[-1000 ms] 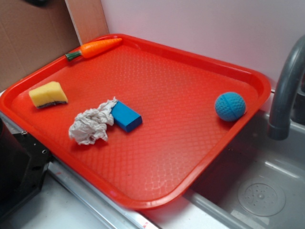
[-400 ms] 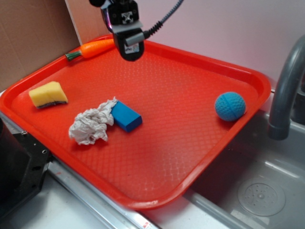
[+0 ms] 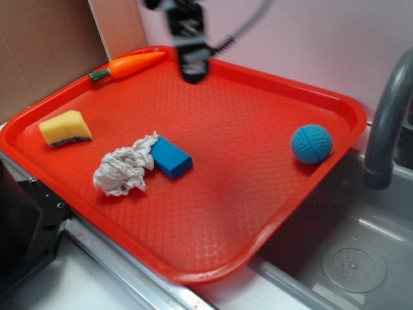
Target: Grab the blue ball.
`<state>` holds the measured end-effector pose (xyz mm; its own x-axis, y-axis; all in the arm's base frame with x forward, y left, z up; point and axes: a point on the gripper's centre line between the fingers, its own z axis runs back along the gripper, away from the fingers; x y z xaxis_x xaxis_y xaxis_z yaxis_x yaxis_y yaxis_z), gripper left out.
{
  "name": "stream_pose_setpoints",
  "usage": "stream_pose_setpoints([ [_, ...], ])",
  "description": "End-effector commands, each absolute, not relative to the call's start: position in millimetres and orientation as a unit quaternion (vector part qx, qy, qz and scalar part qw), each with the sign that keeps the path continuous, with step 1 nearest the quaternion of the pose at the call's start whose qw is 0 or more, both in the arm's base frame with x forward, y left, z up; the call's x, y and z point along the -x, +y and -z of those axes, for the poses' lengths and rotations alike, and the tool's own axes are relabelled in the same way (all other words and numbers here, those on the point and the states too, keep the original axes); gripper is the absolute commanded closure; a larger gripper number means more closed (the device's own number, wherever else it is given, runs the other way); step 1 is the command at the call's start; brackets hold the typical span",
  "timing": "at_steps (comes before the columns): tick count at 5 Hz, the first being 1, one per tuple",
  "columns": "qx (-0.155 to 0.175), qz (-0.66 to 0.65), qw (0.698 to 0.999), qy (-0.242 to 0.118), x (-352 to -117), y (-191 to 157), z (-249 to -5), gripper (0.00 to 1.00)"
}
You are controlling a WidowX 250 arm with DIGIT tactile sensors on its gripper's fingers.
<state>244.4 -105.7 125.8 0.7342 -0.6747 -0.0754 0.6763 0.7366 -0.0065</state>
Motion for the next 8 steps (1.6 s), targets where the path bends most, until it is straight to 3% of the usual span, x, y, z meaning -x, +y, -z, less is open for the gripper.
stream_pose_setpoints([
  [1, -0.041, 0.573, 0.818, -0.024, -292.2, -148.3, -107.2, 0.0],
  [2, -0.022, 0.67, 0.741, -0.035, -276.0, -161.9, -105.8, 0.0],
  [3, 0.005, 0.754, 0.65, -0.094, -256.1, -174.6, -107.8, 0.0],
  [4, -0.011, 0.758, 0.649, -0.07, -257.9, -181.4, -97.0, 0.0],
  [5, -0.019, 0.725, 0.686, -0.063, -269.9, -180.5, -82.1, 0.0],
  [6, -0.008, 0.707, 0.704, -0.073, -282.3, -178.7, -73.3, 0.0],
  [8, 0.033, 0.706, 0.707, -0.029, -293.3, -196.4, -45.8, 0.0],
])
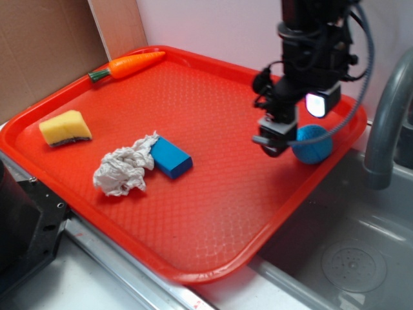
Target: Grab the blue ball.
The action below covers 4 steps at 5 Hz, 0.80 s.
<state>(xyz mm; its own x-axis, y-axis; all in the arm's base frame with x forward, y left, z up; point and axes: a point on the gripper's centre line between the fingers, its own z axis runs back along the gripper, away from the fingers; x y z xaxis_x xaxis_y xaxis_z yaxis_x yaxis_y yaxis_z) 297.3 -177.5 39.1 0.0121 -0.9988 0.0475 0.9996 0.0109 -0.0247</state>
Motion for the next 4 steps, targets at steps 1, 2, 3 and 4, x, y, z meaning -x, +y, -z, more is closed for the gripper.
stream_pose_setpoints([
  [1, 0.036, 0.712, 0.701, -0.032, -290.8, -200.0, -46.3, 1.0],
  [2, 0.037, 0.719, 0.693, -0.028, -282.1, -204.8, -49.8, 1.0],
  [3, 0.021, 0.723, 0.69, -0.037, -273.9, -208.2, -60.8, 1.0],
  [4, 0.003, 0.689, 0.725, -0.014, -265.4, -191.8, -79.3, 1.0],
])
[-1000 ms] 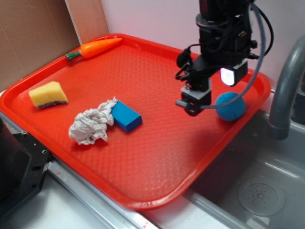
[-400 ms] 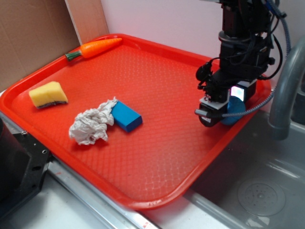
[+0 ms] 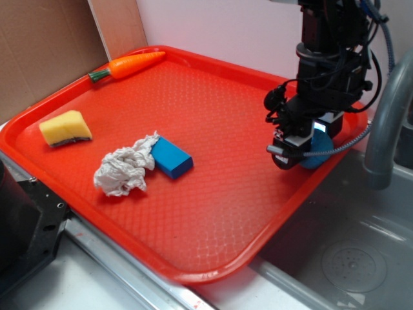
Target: Grab the blue ball.
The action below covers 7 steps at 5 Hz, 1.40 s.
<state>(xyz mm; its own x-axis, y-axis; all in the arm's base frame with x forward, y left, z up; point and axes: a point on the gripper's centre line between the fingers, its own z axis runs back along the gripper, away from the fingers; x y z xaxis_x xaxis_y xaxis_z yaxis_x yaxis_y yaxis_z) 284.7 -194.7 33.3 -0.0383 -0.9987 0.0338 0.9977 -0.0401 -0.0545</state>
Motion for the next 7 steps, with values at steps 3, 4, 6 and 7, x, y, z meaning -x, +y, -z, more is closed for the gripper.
stream_pose_setpoints([
  [3, -0.028, 0.376, 0.926, -0.03, -209.3, -69.5, -174.9, 1.0],
  [4, -0.029, 0.259, 0.965, 0.007, -209.8, -41.3, -168.7, 1.0],
  [6, -0.019, 0.023, 0.999, 0.013, -186.7, -4.8, -186.9, 1.0],
  [7, -0.021, 0.003, 1.0, -0.004, -182.3, -3.7, -200.5, 1.0],
])
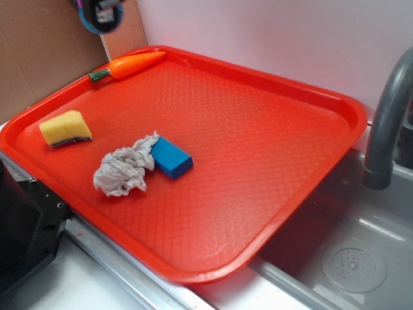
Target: Grab the blue ball.
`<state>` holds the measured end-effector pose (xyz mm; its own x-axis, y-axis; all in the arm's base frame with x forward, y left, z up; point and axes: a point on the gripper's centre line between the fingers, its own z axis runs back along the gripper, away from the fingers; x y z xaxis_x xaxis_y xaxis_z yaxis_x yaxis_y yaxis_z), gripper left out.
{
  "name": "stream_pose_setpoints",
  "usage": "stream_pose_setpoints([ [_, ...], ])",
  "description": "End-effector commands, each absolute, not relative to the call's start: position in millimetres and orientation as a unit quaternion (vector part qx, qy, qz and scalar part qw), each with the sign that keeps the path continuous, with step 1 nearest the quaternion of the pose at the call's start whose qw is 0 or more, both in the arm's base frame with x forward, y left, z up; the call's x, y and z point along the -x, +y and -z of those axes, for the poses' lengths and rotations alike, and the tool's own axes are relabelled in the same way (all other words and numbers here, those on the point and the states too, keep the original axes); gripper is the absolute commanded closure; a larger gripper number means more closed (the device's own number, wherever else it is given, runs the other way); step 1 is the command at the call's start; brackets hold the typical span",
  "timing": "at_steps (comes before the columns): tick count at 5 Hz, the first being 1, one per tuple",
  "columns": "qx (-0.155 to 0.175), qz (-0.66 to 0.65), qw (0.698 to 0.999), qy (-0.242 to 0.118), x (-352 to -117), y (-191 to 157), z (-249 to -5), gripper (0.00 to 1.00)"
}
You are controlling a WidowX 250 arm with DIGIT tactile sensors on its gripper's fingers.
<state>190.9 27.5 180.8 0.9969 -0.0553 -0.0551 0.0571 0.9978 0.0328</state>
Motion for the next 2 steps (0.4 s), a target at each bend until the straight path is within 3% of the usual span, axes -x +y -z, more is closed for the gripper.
stream_pose_setpoints([
  [1, -0.034, 0.021, 0.999, -0.02, -185.7, -8.1, -211.3, 1.0],
  [2, -0.032, 0.016, 0.999, -0.001, -188.5, -10.1, -204.9, 1.0],
])
